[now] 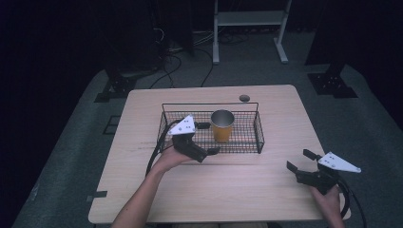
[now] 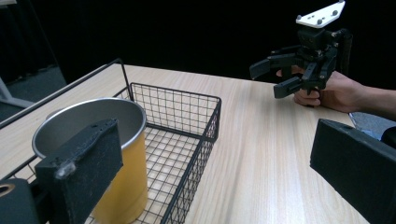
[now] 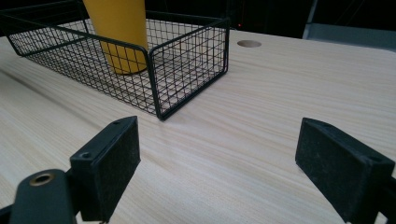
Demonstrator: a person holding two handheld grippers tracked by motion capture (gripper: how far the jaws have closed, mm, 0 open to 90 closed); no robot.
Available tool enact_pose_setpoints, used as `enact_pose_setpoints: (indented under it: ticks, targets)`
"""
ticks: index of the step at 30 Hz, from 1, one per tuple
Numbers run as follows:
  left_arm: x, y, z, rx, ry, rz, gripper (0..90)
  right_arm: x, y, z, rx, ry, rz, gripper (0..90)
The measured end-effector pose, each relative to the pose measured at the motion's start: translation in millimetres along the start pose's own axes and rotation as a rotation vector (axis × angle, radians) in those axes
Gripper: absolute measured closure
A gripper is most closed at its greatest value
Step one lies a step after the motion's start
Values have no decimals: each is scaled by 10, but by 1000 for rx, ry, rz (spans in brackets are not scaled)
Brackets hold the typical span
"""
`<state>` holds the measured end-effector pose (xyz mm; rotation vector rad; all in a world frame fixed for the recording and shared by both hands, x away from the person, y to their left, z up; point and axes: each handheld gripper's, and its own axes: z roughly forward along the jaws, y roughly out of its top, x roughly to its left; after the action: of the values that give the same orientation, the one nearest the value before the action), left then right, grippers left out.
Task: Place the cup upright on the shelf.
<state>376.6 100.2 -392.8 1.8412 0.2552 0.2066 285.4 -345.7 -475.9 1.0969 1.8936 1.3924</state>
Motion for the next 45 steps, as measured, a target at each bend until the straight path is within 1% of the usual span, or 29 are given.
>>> enact_pose_setpoints:
  ticks: [5,7,10,11,16,19,23,25,29,30,32,35,36,37,38,39,44,45]
  targets:
    - [-28,-57,-57,-3,10,-5,15,1,0,1,1,0,0,128]
    - [-49,-96,-83,-2,12,-14,15,1,-1,2,2,0,-2,128]
    - [-64,-119,-100,0,15,-12,15,2,-1,3,3,-1,-2,129]
    - [-70,-131,-106,-6,16,-19,15,2,-1,3,3,-1,-2,129]
    - [-106,-171,-144,-5,15,-20,15,4,-1,3,4,-1,-4,128]
    - [-142,-208,-187,-19,22,-25,15,1,-1,3,3,0,-3,128]
    - [-171,-242,-211,-17,25,-23,15,4,-1,3,5,0,-3,128]
    - [-197,-258,-227,-15,24,-24,15,5,-1,3,6,0,-3,129]
    - [-258,-303,-268,-26,26,-26,15,5,-1,3,6,1,-4,129]
    - [-270,-311,-276,-20,23,-25,15,5,-1,3,6,1,-4,129]
    - [-299,-336,-293,-29,28,-25,15,7,-1,3,7,1,-5,129]
    - [-358,-393,-322,-31,26,-34,15,8,-2,2,9,1,-6,128]
    - [-358,-393,-322,-31,26,-34,15,9,-2,2,8,1,-6,129]
    - [-392,-420,-346,-39,34,-31,15,8,-1,2,8,1,-6,129]
    - [-392,-420,-346,-39,34,-31,15,8,-1,2,8,1,-6,129]
    - [-422,-448,-375,-53,36,-38,15,6,-2,3,8,2,-5,129]
    - [-479,-515,-419,-58,45,-41,15,4,-2,2,9,1,-6,129]
    - [-503,-551,-438,-60,45,-51,15,6,-3,2,9,2,-6,128]
